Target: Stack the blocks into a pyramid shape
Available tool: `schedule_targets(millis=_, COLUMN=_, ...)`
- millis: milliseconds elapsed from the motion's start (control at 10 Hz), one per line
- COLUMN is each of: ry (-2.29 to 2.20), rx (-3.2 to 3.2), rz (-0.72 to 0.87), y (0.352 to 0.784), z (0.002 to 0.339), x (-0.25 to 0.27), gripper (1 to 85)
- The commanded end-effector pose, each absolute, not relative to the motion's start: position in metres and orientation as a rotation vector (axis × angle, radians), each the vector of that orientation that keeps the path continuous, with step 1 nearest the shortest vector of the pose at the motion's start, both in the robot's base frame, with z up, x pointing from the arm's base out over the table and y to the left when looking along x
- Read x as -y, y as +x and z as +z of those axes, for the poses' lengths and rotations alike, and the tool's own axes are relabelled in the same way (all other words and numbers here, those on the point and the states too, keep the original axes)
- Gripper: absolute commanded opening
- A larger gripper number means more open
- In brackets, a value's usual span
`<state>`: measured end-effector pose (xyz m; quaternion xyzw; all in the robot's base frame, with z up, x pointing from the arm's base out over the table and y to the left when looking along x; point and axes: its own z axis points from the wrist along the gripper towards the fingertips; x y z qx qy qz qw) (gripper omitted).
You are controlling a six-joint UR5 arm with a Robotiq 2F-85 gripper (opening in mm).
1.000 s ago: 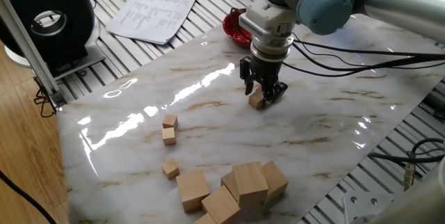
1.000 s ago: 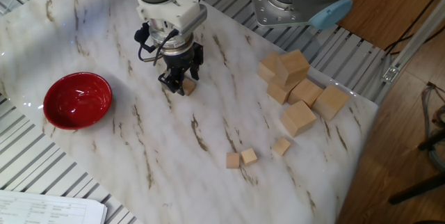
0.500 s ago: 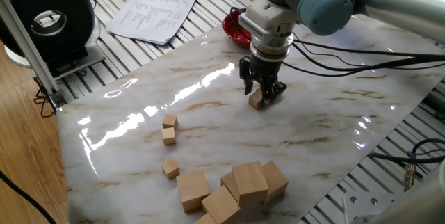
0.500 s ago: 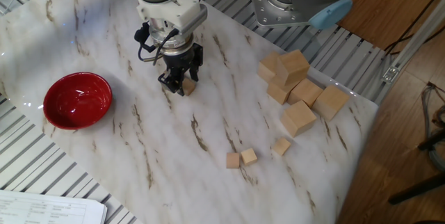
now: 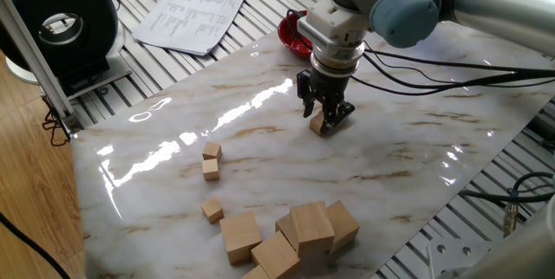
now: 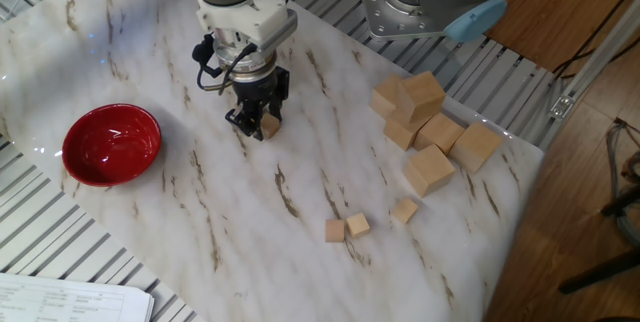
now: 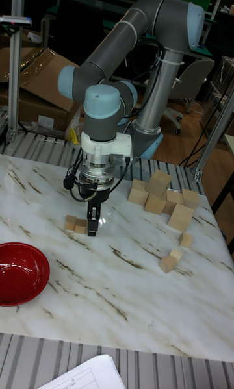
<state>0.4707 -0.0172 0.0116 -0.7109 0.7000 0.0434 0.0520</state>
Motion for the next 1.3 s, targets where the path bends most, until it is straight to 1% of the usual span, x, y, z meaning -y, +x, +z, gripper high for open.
schedule_targets(millis=0, ry=-2.135, rx=-2.128, rz=0.118, y=0.478, z=0.012, x=0.016, gripper=49.0)
schedule_targets(millis=600, ry=-2.125, rx=-2.135, rz=0.122, y=0.478, z=0.012, x=0.015, gripper=46.0)
schedule_targets(millis=900, ry=-2.087, rx=-2.166, rz=0.183, y=0.469, z=0.012, x=0.009, gripper=45.7)
schedule_targets(millis=1200, ry=-2.082, rx=-2.185, rz=0.189, y=0.461, z=0.017, x=0.011, gripper=45.7)
